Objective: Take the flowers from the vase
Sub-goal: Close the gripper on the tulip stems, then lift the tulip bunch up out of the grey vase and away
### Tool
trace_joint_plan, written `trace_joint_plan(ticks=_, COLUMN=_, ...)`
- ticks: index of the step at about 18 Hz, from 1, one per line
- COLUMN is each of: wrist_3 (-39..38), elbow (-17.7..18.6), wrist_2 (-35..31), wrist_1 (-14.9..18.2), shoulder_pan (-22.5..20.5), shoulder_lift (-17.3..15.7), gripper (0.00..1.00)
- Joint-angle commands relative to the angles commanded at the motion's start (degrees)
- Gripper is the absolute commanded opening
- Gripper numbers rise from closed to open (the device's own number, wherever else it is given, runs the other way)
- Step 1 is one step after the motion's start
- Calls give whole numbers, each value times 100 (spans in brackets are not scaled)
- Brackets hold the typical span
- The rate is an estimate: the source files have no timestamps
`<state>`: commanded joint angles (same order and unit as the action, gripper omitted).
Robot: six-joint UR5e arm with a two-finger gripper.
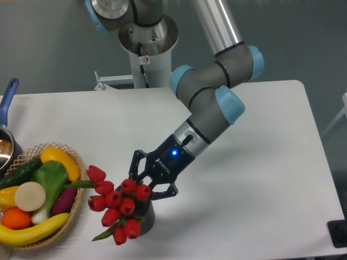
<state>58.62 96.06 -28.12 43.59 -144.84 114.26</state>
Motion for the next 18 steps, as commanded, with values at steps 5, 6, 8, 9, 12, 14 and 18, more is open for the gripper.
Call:
trace_joint_plan(ticks=5, wrist_3=-131, elbow=44, wrist_2=79, wrist_1=9, shoulder_pan=-61, shoulder_lift=-185, gripper=0)
trace_joint_plan(ticks=6, wrist_3=-210, elbow=44, wrist_2=88, wrist_1=9, shoulder_pan=-62, shoulder_lift=-229, gripper=0)
trace_joint_plan(ticks=8, wrist_3=-308, elbow=27, wrist_2=140, wrist_1=9, shoulder_pan=-79, shoulder_lift=-299, gripper=0)
trace_joint_plan(ticks=9, wrist_3=-308, elbow=18, wrist_2=210, wrist_1=9, shoulder_pan=-88, shoulder_lift=-299, gripper=0)
trace_joint_plan(ticks=12, wrist_3=-316, elbow=-26, wrist_2=412, wrist_1=9, shoulder_pan=-132, shoulder_lift=-325, gripper=0)
trace_joint_plan(ticks=14, wrist_3=-369, elbow=-87, wrist_2=483, wrist_1=9, shoulder_pan=-210, shoulder_lift=-422, gripper=0)
trace_joint_plan(ticks=18, wrist_3=-623, elbow=-228, wrist_2=755, wrist_1=9, shoulder_pan=-334, shoulder_lift=-536, gripper=0)
